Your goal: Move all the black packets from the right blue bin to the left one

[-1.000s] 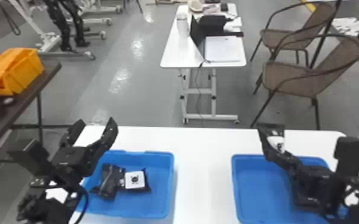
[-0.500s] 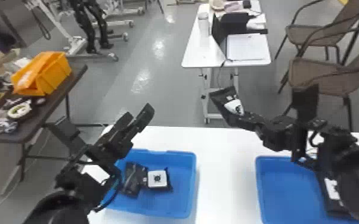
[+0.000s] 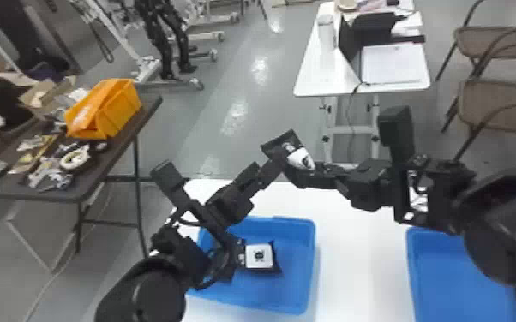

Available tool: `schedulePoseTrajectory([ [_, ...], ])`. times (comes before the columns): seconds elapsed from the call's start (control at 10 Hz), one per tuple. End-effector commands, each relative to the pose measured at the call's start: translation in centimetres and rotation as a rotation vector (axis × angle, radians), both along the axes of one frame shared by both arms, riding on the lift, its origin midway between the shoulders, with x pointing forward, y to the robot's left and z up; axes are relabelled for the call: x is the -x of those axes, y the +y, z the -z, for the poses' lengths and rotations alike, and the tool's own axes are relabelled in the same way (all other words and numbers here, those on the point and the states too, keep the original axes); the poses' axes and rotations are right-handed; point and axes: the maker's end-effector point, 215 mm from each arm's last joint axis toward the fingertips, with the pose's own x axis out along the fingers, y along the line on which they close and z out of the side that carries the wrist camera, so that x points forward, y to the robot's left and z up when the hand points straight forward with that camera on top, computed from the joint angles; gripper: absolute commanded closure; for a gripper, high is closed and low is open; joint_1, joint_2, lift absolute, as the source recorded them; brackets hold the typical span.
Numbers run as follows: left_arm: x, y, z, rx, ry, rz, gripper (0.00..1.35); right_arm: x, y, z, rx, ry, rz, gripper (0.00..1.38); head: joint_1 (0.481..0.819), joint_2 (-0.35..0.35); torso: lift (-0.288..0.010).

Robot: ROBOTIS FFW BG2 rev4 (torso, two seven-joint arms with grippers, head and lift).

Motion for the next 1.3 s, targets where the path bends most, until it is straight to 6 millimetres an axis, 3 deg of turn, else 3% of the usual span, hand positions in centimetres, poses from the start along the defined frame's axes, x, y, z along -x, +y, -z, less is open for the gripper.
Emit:
schedulePoseTrajectory([
  [0.0, -0.1, -0.7, 0.5, 0.0, 0.01, 0.015, 0.2, 0.3, 0.6, 0.2, -0.002, 0.012, -0.016, 1.28, 0.695, 0.326, 0.0],
  [0.3, -0.1, -1.3, 0.9, -0.008, 0.024, 0.022, 0.19, 0.5, 1.1, 0.6, -0.013, 0.038, -0.021, 1.28, 0.695, 0.327, 0.0],
  [0.4, -0.3, -1.7, 0.7, -0.006, 0.022, 0.03, 0.25, 0.5, 1.3, 0.6, -0.017, 0.044, -0.023, 1.28, 0.695, 0.326, 0.0],
  [0.5, -0.3, -1.8, 0.6, -0.018, 0.019, 0.037, 0.87, 0.6, 1.5, 0.8, -0.019, 0.051, -0.026, 1.28, 0.695, 0.325, 0.0],
  [0.6, -0.2, -2.1, 1.3, -0.037, 0.042, 0.042, 1.25, 0.6, 1.5, 1.1, -0.02, 0.059, -0.022, 1.28, 0.695, 0.323, 0.0],
  [0.8, 0.2, -1.5, 1.5, 0.091, 0.028, -0.041, 1.22, 0.5, 1.8, 1.1, -0.033, 0.064, -0.02, 1.28, 0.695, 0.323, 0.0],
  [0.9, 0.5, -0.1, 2.0, 0.09, 0.033, -0.078, 1.22, 0.5, 1.8, 1.3, -0.036, 0.071, -0.018, 1.27, 0.695, 0.328, 0.0],
  [1.0, 0.5, 0.4, 1.7, 0.077, 0.014, -0.098, 1.22, 0.3, 1.9, 1.4, -0.048, 0.081, -0.013, 1.05, 0.695, 0.338, 0.0],
  [1.1, 0.5, 1.2, 1.2, 0.062, -0.011, -0.128, 1.22, 0.1, 1.7, 1.8, -0.06, 0.095, -0.002, 0.51, 0.695, 0.344, 0.0],
  [1.2, 0.4, 3.1, 0.8, 0.011, -0.044, -0.191, 1.22, -0.5, 0.7, 2.0, -0.068, 0.092, 0.025, 0.07, 0.695, 0.35, 0.0],
])
